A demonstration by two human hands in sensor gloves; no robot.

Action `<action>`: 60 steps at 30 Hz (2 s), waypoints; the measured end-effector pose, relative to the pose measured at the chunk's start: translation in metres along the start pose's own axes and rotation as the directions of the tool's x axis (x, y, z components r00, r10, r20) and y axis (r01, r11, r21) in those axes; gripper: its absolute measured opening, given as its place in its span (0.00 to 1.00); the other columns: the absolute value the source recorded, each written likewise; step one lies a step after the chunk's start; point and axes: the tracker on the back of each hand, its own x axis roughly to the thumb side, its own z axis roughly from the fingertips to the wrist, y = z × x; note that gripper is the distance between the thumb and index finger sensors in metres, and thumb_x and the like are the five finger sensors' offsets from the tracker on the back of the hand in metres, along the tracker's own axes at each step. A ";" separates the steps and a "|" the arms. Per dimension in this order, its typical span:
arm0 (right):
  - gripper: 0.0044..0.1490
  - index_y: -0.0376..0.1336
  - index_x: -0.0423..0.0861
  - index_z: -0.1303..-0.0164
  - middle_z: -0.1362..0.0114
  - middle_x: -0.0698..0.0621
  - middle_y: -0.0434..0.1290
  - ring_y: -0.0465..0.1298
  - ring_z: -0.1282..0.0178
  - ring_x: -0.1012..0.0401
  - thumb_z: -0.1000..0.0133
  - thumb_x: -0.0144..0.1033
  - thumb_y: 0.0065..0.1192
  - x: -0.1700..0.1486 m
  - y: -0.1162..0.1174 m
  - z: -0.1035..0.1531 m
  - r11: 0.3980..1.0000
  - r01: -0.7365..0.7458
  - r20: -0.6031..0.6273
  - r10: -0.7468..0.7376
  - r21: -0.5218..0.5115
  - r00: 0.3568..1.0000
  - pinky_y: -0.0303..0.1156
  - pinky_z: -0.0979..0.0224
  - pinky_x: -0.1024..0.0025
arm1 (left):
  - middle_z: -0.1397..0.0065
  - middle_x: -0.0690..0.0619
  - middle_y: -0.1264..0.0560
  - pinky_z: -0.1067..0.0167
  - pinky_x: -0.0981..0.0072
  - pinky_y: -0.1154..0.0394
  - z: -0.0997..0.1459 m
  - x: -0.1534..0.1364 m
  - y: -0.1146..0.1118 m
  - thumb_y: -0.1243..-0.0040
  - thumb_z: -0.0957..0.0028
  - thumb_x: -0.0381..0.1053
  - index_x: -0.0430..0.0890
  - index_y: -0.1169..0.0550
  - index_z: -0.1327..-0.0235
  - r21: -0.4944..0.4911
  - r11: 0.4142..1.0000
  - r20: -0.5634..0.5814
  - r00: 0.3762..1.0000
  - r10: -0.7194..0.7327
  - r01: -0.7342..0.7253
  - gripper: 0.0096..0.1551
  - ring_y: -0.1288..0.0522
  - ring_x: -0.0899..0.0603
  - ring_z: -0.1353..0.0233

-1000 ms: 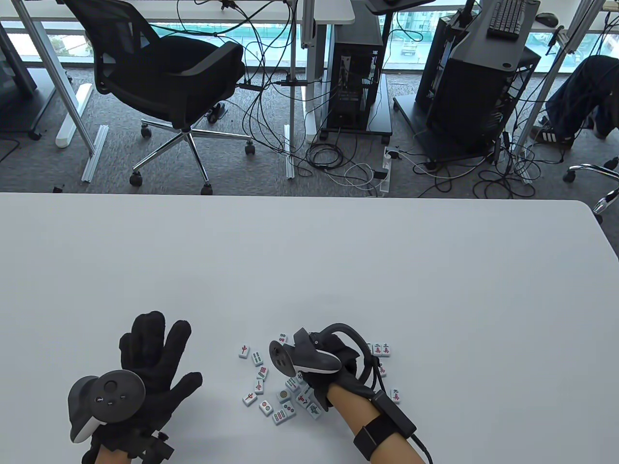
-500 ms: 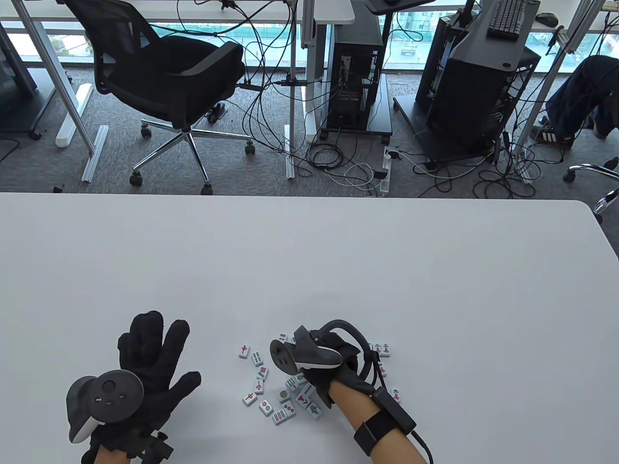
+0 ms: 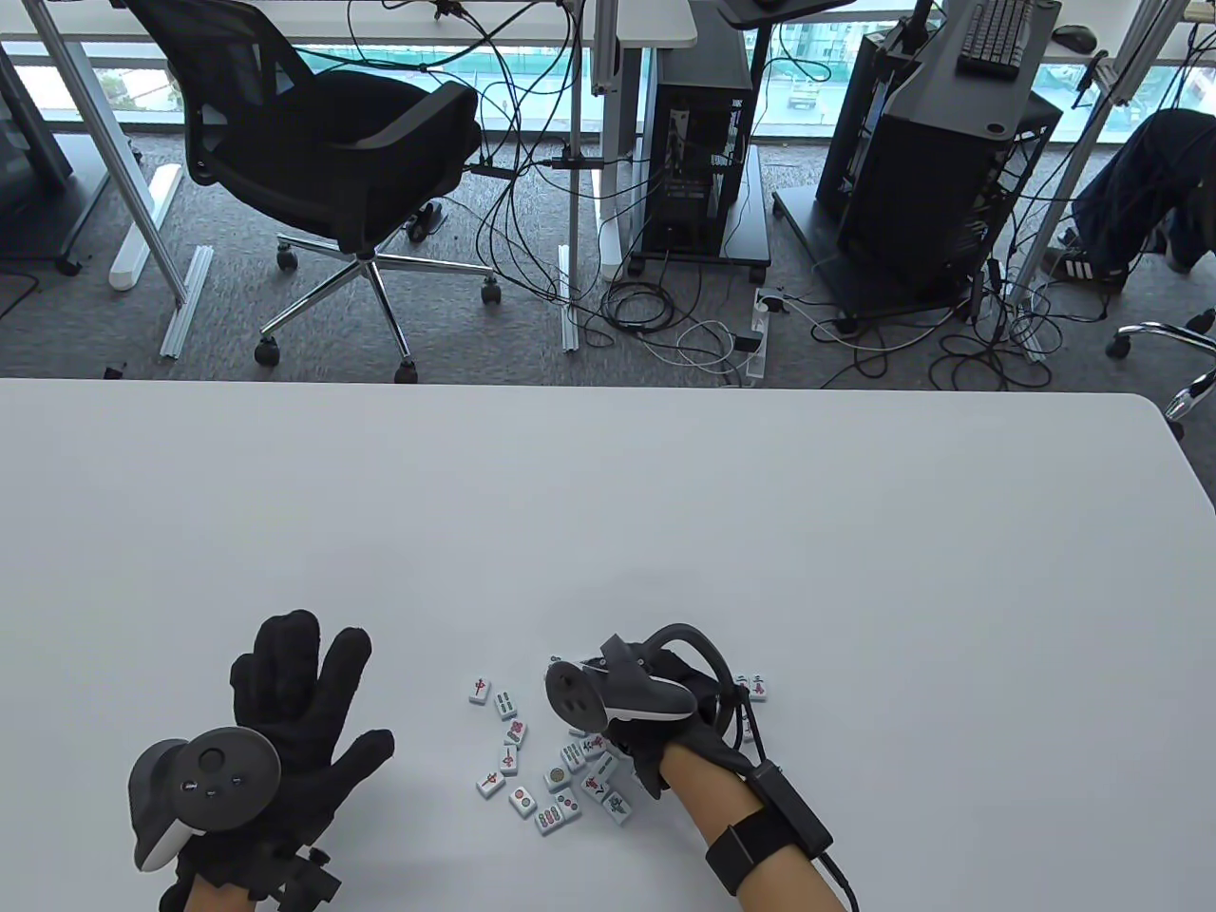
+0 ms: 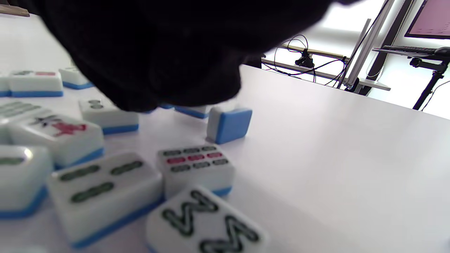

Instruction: Mahjong suit sorting

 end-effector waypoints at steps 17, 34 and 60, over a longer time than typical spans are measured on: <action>0.36 0.70 0.37 0.40 0.65 0.50 0.82 0.77 0.80 0.65 0.55 0.43 0.75 -0.081 0.006 0.093 0.999 0.009 -0.196 -0.003 0.034 0.981 0.76 0.75 0.73 | 0.21 0.66 0.79 0.27 0.41 0.79 0.000 0.002 -0.004 0.58 0.52 0.80 0.68 0.61 0.22 -0.019 1.000 0.006 1.000 -0.019 0.019 0.50 0.81 0.49 0.18; 0.36 0.69 0.37 0.40 0.64 0.51 0.81 0.77 0.80 0.65 0.55 0.43 0.75 -0.096 0.046 0.101 0.990 -0.046 -0.251 0.079 0.134 0.965 0.76 0.74 0.73 | 0.21 0.66 0.79 0.27 0.41 0.79 -0.002 0.003 -0.006 0.58 0.51 0.80 0.68 0.61 0.22 -0.035 0.999 -0.004 1.000 -0.030 0.029 0.50 0.81 0.48 0.18; 0.35 0.69 0.39 0.38 0.62 0.49 0.82 0.78 0.78 0.63 0.52 0.43 0.71 -0.080 0.001 0.111 0.991 0.024 -0.281 -0.060 -0.130 0.958 0.77 0.72 0.71 | 0.21 0.65 0.79 0.27 0.41 0.79 -0.002 0.003 -0.007 0.58 0.52 0.80 0.68 0.61 0.22 -0.042 0.999 0.001 0.999 -0.032 0.032 0.50 0.81 0.48 0.18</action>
